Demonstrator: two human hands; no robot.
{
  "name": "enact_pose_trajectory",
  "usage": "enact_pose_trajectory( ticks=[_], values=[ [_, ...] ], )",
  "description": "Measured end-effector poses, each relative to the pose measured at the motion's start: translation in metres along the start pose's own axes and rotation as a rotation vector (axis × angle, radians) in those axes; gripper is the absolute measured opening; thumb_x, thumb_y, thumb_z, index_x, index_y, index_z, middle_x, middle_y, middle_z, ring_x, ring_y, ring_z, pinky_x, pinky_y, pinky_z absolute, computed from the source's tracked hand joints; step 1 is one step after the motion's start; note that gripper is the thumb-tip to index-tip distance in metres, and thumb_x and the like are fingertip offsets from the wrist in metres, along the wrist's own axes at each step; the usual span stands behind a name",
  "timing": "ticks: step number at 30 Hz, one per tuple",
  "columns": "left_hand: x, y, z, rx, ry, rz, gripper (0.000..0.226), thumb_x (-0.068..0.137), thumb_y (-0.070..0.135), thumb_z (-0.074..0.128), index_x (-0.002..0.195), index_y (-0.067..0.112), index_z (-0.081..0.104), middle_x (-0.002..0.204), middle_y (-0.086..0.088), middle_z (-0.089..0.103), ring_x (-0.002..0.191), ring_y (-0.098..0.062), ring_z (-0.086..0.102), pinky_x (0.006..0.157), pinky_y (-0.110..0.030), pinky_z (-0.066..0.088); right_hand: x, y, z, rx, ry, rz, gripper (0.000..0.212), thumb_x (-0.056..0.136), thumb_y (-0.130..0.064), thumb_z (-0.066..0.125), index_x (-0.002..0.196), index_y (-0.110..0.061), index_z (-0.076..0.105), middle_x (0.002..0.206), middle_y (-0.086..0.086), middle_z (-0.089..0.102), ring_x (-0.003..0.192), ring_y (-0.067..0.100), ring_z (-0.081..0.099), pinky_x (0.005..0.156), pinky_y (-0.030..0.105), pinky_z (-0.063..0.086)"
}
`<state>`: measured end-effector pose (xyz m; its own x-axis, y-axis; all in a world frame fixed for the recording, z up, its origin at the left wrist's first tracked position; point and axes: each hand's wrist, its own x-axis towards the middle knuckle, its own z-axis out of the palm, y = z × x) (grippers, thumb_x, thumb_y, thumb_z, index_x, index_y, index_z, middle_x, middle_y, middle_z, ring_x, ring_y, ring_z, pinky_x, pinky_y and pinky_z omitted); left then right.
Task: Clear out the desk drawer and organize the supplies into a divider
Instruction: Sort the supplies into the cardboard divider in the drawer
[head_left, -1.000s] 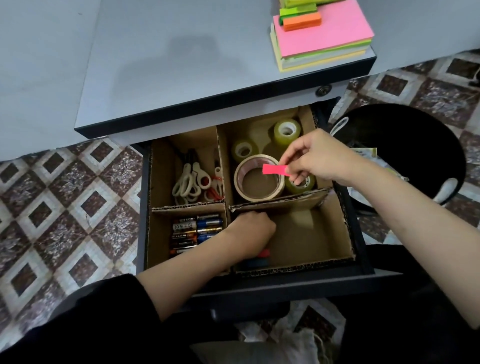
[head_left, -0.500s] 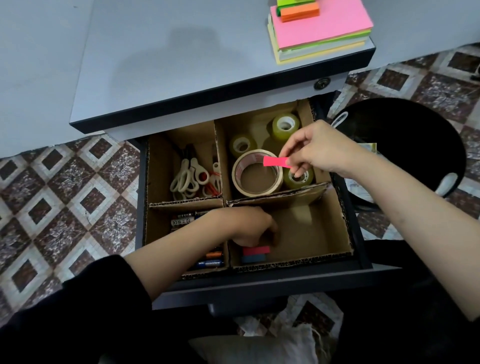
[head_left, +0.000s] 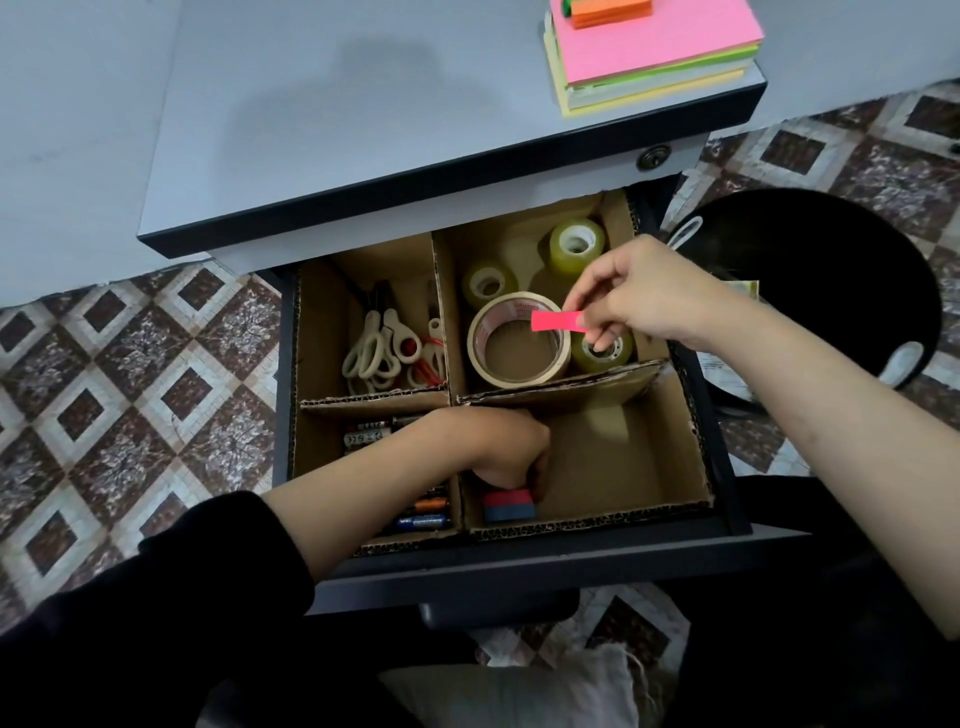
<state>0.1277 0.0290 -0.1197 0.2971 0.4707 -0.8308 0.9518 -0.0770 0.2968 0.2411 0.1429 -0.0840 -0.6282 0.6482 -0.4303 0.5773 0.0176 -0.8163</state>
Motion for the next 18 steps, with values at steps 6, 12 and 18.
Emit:
enact_pose_trajectory(
  ticks=[6, 12, 18],
  values=[
    [-0.005, 0.001, -0.003, -0.003, 0.021, 0.003, 0.035, 0.09, 0.003, 0.044, 0.117, 0.014, 0.064, 0.11, -0.005, 0.065, 0.088, -0.016, 0.054, 0.07, -0.026, 0.041, 0.0, -0.002, -0.001, 0.008, 0.012, 0.005, 0.017, 0.081, 0.011, 0.061, 0.084, -0.003, 0.069, 0.068, 0.015, 0.065, 0.046, 0.01, 0.061, 0.054, 0.018, 0.056],
    [-0.038, -0.006, -0.011, -0.166, 0.146, 0.026, 0.034, 0.09, 0.002, 0.046, 0.117, 0.016, 0.063, 0.112, 0.002, 0.065, 0.1, -0.012, 0.06, 0.084, -0.021, 0.047, -0.015, -0.007, -0.009, 0.056, 0.003, -0.01, 0.016, 0.08, 0.012, 0.061, 0.085, -0.002, 0.07, 0.071, 0.019, 0.067, 0.049, 0.012, 0.063, 0.055, 0.019, 0.057],
    [-0.09, -0.041, 0.001, -0.511, 0.57, 0.002, 0.008, 0.091, 0.023, 0.055, 0.092, 0.026, 0.062, 0.084, 0.01, 0.065, 0.078, 0.006, 0.061, 0.071, -0.006, 0.046, -0.053, -0.014, -0.014, 0.009, -0.379, 0.094, 0.014, 0.075, 0.011, 0.065, 0.079, -0.001, 0.071, 0.064, 0.016, 0.068, 0.052, 0.017, 0.065, 0.051, 0.019, 0.054]
  ],
)
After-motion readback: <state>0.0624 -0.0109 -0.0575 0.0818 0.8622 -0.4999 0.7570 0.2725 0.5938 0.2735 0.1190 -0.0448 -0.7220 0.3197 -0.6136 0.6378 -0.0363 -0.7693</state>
